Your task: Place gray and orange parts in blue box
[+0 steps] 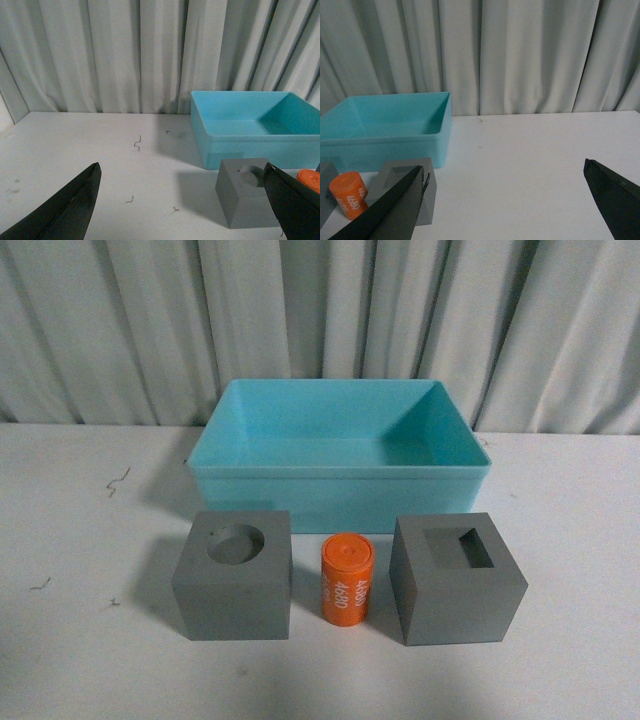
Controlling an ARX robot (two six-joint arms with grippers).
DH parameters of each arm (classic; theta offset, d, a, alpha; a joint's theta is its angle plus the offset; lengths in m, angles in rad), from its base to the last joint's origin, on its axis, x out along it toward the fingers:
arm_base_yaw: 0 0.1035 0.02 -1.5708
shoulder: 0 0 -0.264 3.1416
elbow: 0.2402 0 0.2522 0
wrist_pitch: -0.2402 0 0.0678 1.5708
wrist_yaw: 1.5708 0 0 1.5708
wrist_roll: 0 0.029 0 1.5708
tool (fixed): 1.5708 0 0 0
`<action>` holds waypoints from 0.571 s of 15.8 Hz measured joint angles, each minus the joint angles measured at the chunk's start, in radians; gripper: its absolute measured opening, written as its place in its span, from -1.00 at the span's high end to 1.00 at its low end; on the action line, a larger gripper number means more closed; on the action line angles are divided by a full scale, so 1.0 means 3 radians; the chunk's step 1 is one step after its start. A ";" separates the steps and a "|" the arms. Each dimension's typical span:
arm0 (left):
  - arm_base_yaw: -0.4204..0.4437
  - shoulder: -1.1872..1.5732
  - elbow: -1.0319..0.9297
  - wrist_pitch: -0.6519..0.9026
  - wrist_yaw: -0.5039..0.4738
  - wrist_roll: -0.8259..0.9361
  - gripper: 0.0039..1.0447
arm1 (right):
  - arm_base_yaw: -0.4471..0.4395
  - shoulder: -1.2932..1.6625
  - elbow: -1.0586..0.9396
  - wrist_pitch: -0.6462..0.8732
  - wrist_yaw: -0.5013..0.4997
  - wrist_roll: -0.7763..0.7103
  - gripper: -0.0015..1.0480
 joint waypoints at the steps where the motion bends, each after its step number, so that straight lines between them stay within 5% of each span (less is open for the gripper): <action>1: 0.0000 0.0000 0.0000 0.0000 0.0000 -0.0001 -0.88 | 0.0000 0.0000 0.0000 0.0000 0.0000 0.0000 -0.87; 9: 0.0000 0.0000 0.0000 0.0000 0.0000 -0.0001 -0.88 | 0.0000 0.0000 0.0000 0.0000 0.0000 0.0000 -0.87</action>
